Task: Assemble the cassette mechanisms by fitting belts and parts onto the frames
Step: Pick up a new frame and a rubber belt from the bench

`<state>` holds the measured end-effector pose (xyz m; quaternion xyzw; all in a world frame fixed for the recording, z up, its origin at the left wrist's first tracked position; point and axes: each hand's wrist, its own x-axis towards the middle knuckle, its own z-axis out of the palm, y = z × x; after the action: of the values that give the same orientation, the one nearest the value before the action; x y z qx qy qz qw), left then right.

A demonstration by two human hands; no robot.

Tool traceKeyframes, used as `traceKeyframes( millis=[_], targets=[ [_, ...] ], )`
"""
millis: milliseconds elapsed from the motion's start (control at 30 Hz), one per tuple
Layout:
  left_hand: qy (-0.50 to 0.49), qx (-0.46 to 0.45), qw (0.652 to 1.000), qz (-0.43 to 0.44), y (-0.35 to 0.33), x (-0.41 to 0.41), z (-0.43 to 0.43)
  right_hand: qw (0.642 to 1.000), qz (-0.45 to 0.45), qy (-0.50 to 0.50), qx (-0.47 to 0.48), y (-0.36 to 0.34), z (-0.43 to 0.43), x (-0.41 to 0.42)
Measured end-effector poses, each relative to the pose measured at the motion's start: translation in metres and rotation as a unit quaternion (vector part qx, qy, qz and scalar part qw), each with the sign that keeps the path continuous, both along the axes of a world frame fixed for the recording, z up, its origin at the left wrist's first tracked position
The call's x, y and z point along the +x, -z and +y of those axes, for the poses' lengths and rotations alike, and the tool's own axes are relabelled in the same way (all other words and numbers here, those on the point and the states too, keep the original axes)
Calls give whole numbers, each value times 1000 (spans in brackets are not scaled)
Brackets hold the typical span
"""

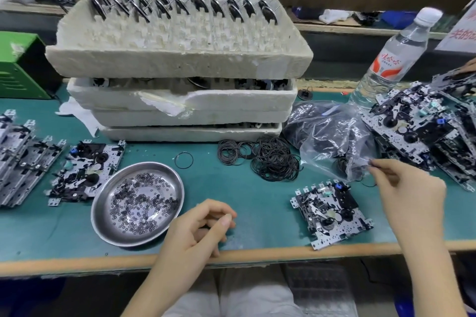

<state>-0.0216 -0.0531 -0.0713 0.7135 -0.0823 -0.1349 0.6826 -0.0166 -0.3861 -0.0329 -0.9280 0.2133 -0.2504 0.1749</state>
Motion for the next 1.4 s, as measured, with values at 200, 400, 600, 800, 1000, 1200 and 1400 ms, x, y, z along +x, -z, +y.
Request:
traceKeyframes(
  millis=[200, 400, 600, 800, 1000, 1200, 1400],
  targets=[
    [1, 0, 1000, -5, 3, 1, 0, 998, 37, -8, 40, -12, 12, 0],
    [2, -10, 1000, -17, 5, 1, 0, 992, 87, -23, 86, -5, 38, 31],
    [1, -8, 1000, -17, 6, 2, 1, 986, 41, -50, 154, 1, 46, 73],
    [-5, -3, 1000, -17, 8, 3, 1, 982, 72, -77, 157, 2, 50, 106],
    [-10, -5, 1000, -14, 9, 5, 1, 981, 113, -104, 119, -22, 32, 98],
    [-11, -6, 1000, -18, 10, 5, 1, 983, 156, -83, 49, -29, 23, 72],
    [-11, -8, 1000, -26, 9, 5, 1, 982, 145, -88, 79, -19, 20, 60]
  ],
)
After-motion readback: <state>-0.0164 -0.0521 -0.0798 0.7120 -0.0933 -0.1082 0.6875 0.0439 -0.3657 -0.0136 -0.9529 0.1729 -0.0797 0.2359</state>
